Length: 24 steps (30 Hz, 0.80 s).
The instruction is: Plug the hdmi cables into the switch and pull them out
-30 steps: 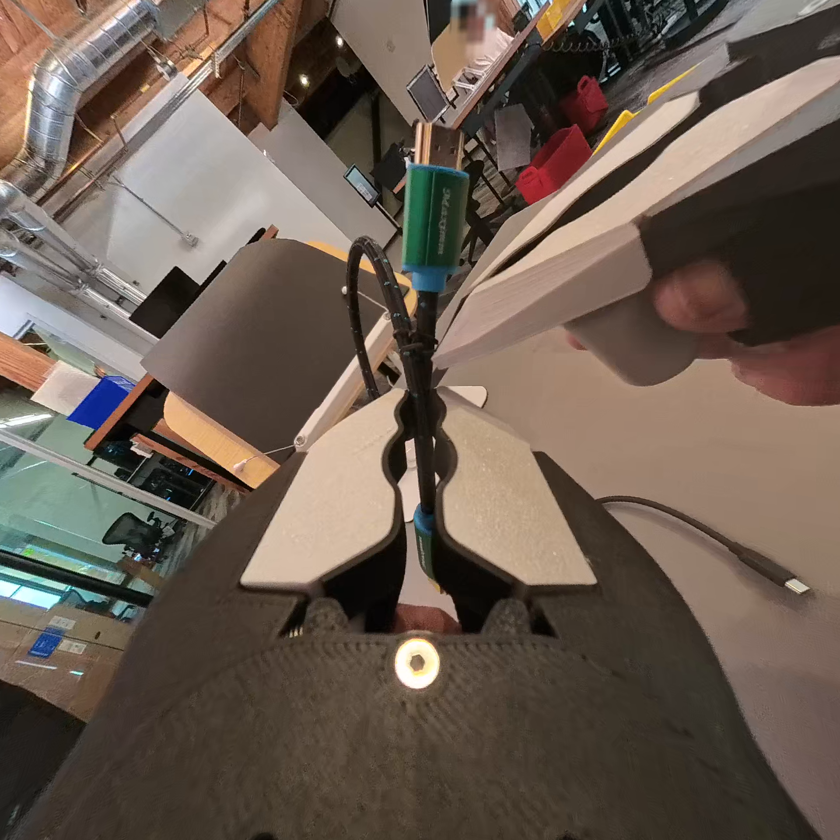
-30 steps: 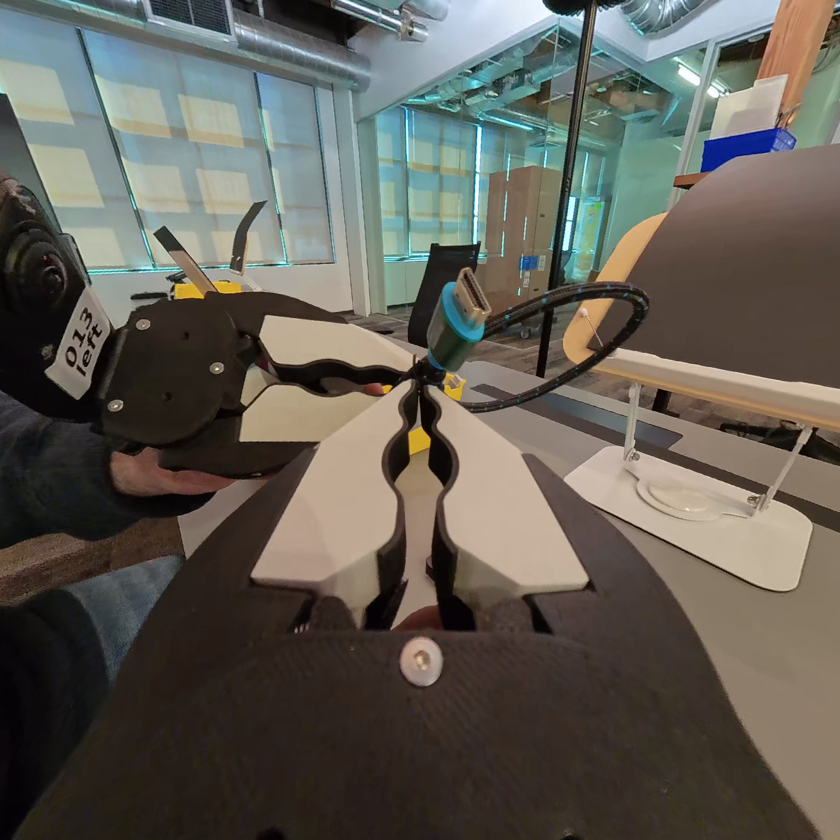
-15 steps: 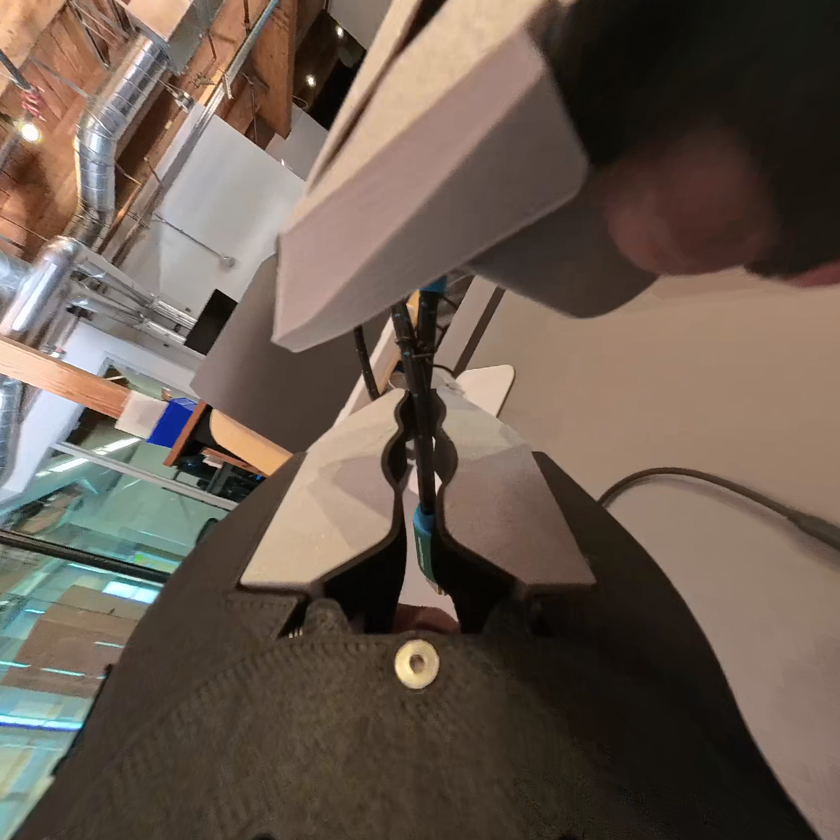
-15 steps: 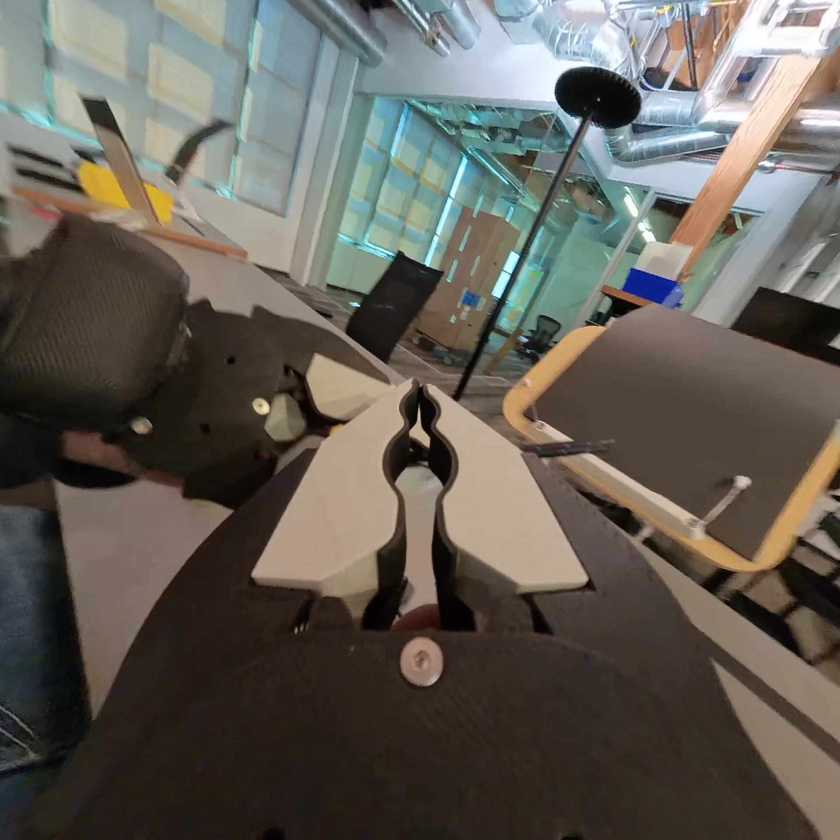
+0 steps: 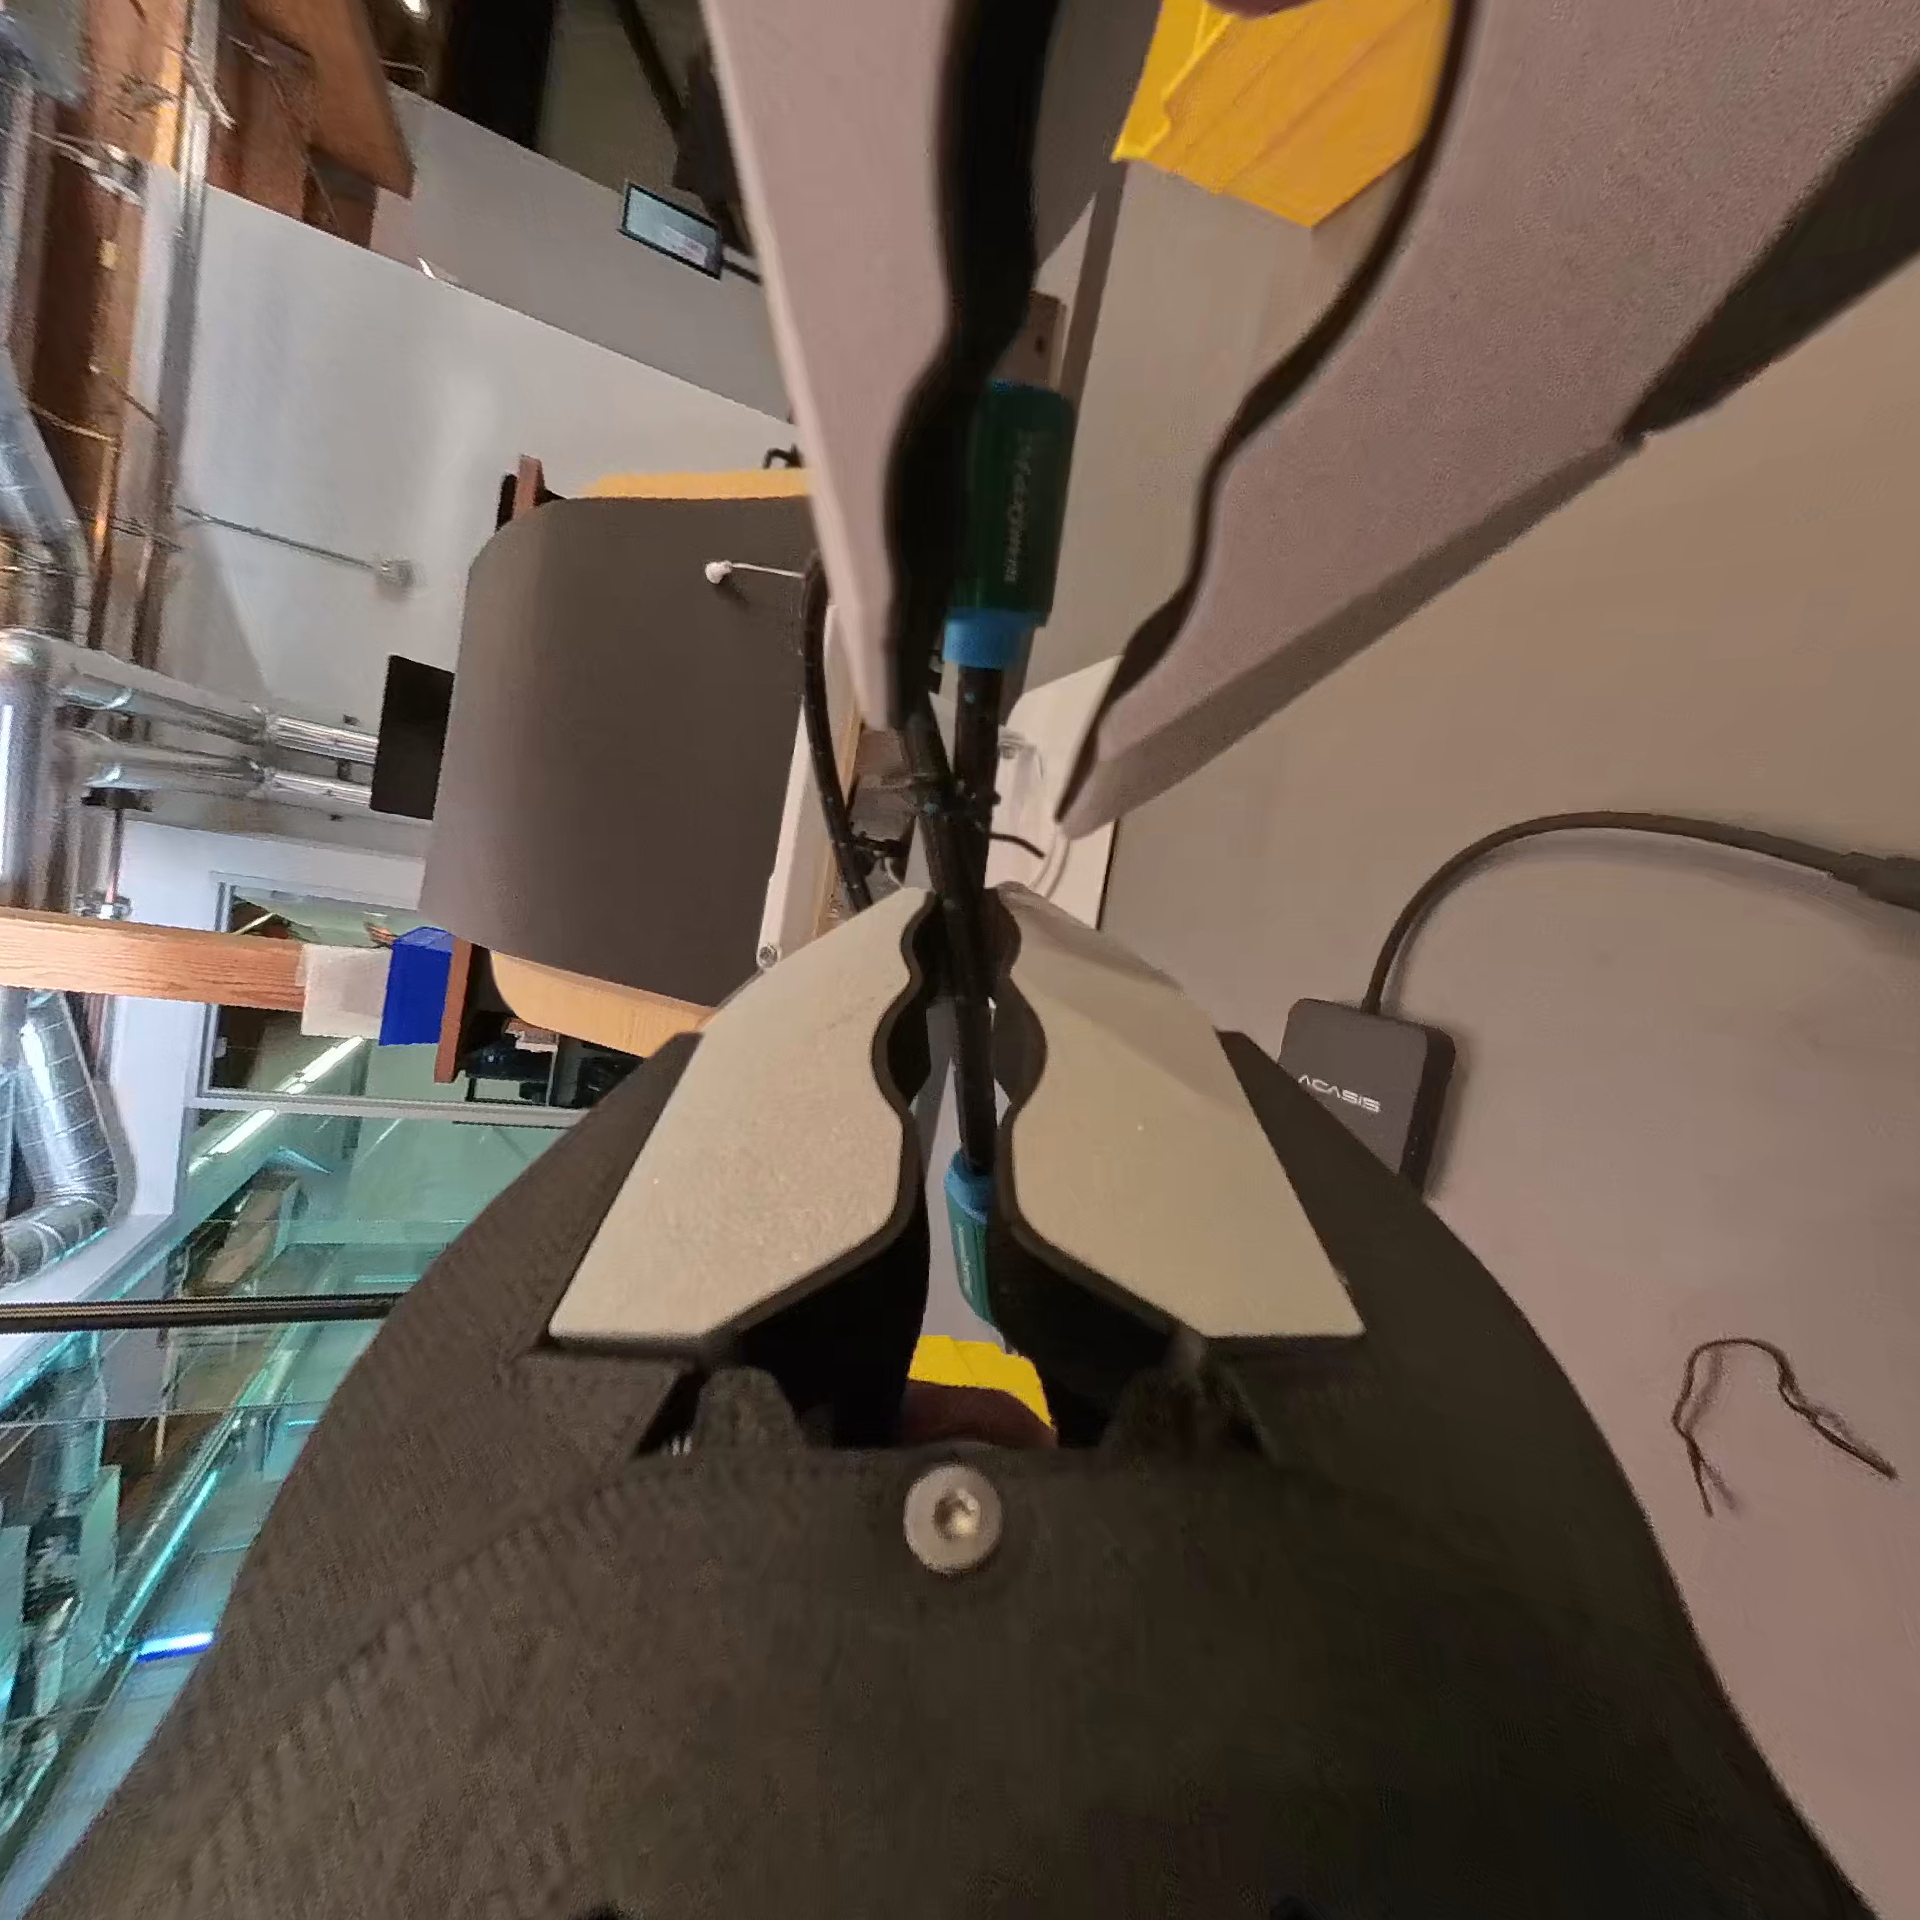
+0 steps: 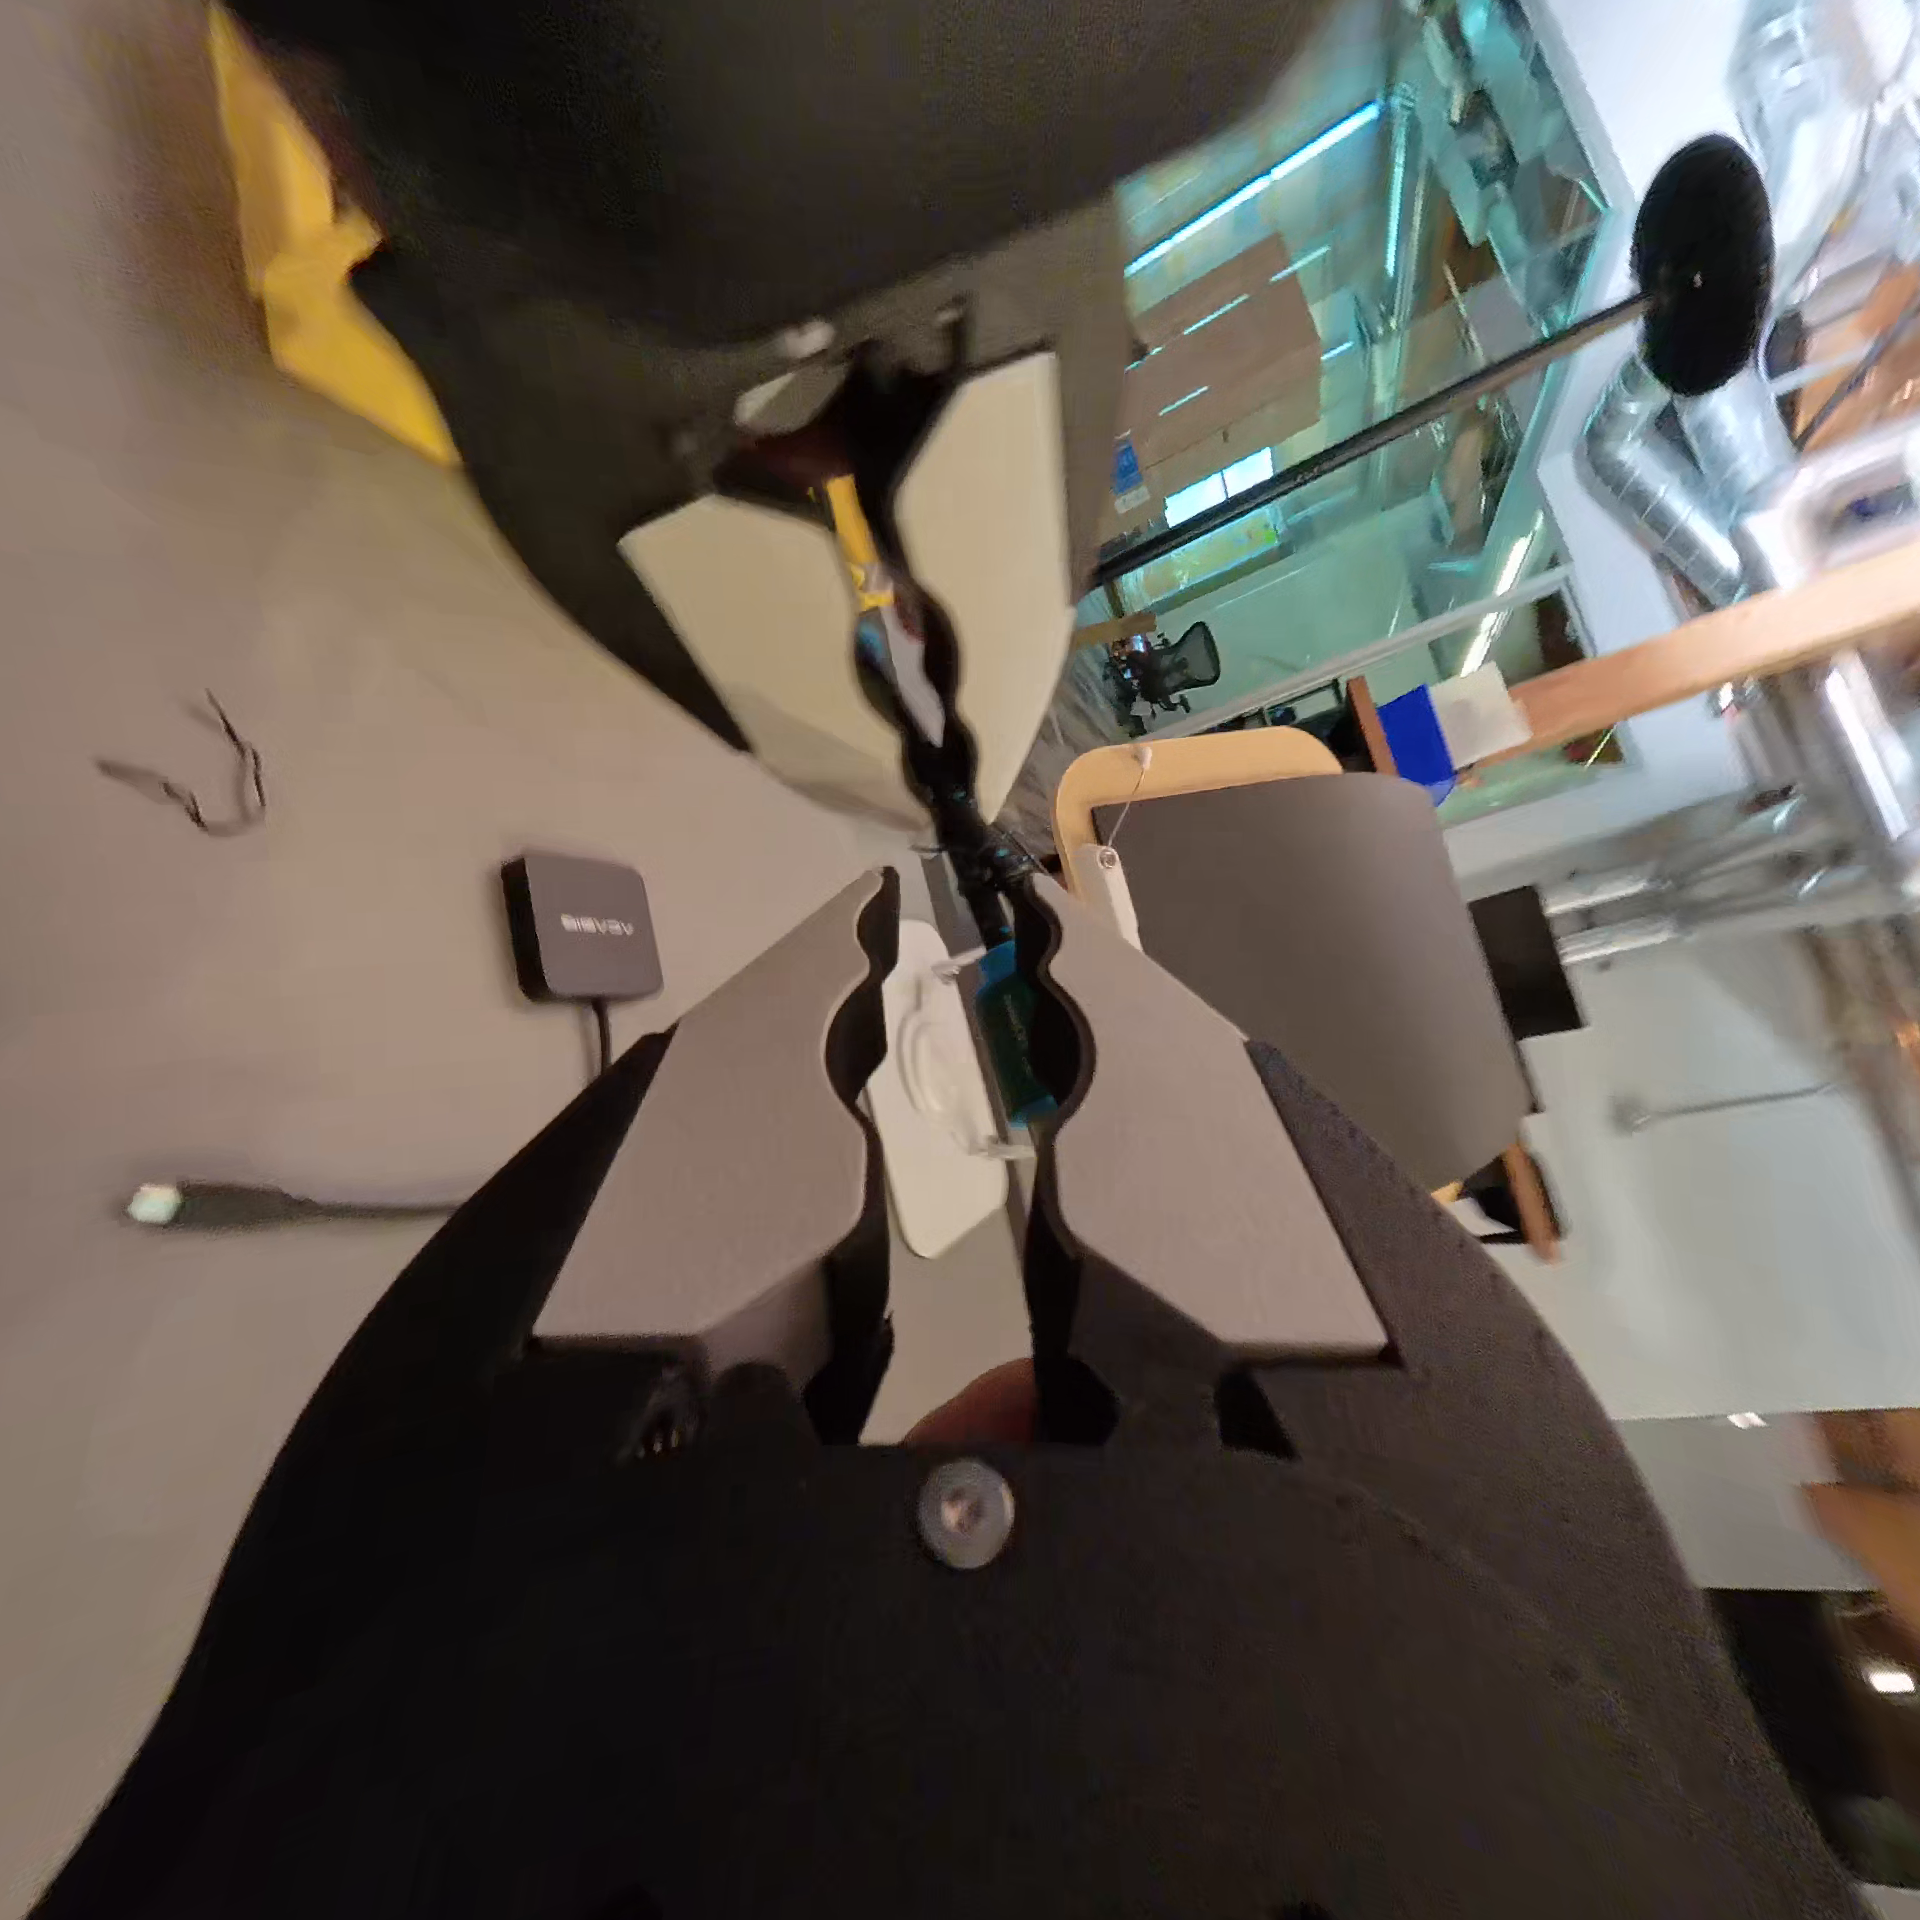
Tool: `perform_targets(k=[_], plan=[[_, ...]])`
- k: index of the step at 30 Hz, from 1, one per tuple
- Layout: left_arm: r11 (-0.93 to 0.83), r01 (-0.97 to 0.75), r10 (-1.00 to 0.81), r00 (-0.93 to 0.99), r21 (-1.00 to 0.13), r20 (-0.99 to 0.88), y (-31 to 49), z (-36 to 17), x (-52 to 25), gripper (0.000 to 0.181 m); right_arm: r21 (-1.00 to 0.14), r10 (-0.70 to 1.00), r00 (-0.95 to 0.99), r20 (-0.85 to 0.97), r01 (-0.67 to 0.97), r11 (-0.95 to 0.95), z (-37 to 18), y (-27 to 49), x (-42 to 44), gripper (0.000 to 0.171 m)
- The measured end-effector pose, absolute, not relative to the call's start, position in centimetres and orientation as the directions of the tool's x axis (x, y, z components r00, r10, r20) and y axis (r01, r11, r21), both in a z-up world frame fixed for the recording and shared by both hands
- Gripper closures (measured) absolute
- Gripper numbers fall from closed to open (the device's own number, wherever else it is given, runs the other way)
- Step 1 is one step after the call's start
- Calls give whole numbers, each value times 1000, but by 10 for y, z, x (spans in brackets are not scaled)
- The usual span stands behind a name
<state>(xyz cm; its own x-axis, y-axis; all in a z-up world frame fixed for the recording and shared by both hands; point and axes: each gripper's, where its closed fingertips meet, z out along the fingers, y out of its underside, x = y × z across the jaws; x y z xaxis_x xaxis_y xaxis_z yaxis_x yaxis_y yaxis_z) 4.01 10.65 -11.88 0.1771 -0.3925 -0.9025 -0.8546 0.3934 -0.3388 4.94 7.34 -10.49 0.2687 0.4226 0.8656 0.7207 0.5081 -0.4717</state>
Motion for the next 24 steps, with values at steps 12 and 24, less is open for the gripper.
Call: perform_targets(k=[12, 24], plan=[[345, -878, -445, 159, -332, -881, 104, -121, 38, 176, -124, 189, 23, 982, 830, 543, -114, 80, 42, 159], [314, -852, -476, 239, -418, -846, 106, -116, 37, 175, -136, 155, 61, 986, 831, 540, -112, 79, 48, 171]])
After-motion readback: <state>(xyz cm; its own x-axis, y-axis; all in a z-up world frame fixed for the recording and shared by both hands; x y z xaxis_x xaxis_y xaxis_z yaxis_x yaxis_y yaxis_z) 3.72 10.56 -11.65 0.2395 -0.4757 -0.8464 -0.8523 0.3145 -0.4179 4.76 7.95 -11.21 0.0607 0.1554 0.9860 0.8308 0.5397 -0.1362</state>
